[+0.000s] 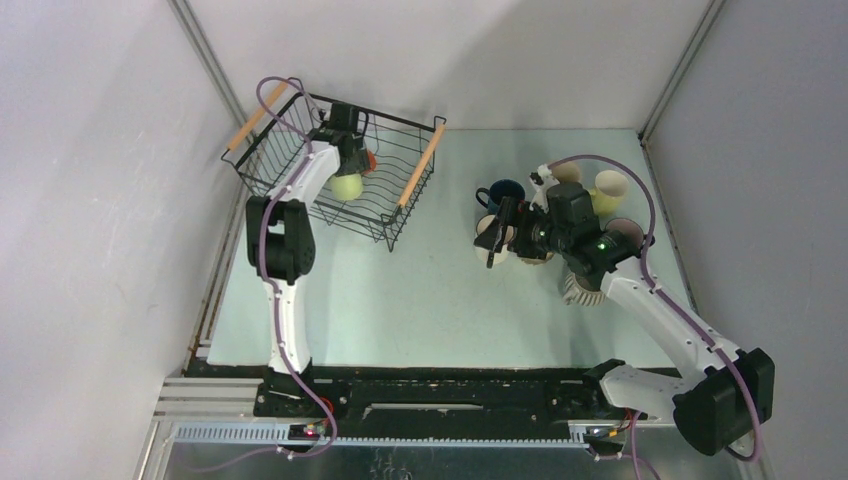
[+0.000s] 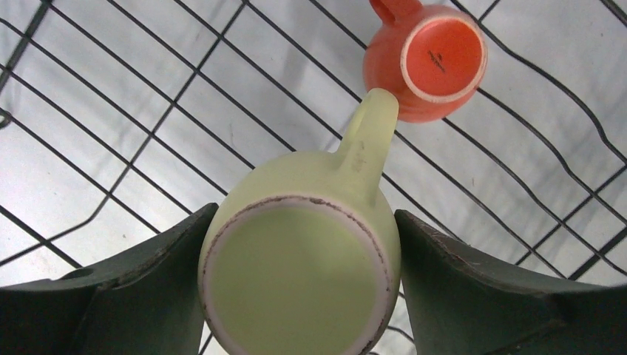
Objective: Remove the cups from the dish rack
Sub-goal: Unload the cup from the dish rack.
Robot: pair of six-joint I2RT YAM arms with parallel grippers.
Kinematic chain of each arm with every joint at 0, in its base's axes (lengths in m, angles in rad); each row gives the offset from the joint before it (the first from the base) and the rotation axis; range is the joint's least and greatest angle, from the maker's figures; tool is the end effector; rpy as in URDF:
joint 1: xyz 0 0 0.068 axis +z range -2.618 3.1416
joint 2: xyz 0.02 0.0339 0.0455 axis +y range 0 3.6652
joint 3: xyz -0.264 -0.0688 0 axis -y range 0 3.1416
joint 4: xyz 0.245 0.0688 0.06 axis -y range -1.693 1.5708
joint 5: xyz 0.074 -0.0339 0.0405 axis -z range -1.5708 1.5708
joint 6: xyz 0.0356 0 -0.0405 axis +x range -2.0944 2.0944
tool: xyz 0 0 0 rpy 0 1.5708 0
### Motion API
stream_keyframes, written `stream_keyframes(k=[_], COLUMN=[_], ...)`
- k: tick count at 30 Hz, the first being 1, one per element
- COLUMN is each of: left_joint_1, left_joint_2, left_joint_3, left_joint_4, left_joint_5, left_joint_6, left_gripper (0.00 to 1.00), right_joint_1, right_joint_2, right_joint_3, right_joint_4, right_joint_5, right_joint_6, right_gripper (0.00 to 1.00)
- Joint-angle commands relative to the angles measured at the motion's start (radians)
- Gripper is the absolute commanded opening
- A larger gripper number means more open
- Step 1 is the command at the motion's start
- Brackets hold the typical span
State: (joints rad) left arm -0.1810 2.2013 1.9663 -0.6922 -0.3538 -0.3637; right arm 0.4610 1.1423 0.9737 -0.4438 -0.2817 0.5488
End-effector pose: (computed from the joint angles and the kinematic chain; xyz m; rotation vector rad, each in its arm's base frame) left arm 0.4865 -0.0765 0.2421 -0.3652 2.4018 0.2001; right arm 0.2199 0.1203 0.3095 -0.0680 2.2928 0.8588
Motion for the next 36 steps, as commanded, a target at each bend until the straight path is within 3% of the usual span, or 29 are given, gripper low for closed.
stream_keyframes(k=[1, 15, 27, 36], left_joint_1=[0.005, 0.013, 0.014, 0.006], left_joint_2=[-0.125, -0.286, -0.419, -0.575], left_joint_3=[0.068, 0.101, 0.093, -0.076], left_joint_4=[-0.016, -0.082, -0.114, -0.028], left_joint_5=[0.042, 0.166, 0.409, 0.616], left_joint_6=[-0.045, -0.129, -0.244, -0.402], left_gripper=[0.12, 0.06, 0.02, 0.0], right_joint_1=[0.01, 0.043, 0.075, 0.104], right_joint_2=[-0.032, -0.009, 0.029, 0.087], right_joint_3=[0.008, 0.093, 0.133, 0.152], right_joint_4=[0.048, 0.116, 0.255, 0.403], right_joint_5=[-0.012, -0.045, -0.081, -0.079], right_joint_6=[0.019, 0.059, 0.136, 0.193], right_gripper=[0.99, 0.99, 0.99, 0.98])
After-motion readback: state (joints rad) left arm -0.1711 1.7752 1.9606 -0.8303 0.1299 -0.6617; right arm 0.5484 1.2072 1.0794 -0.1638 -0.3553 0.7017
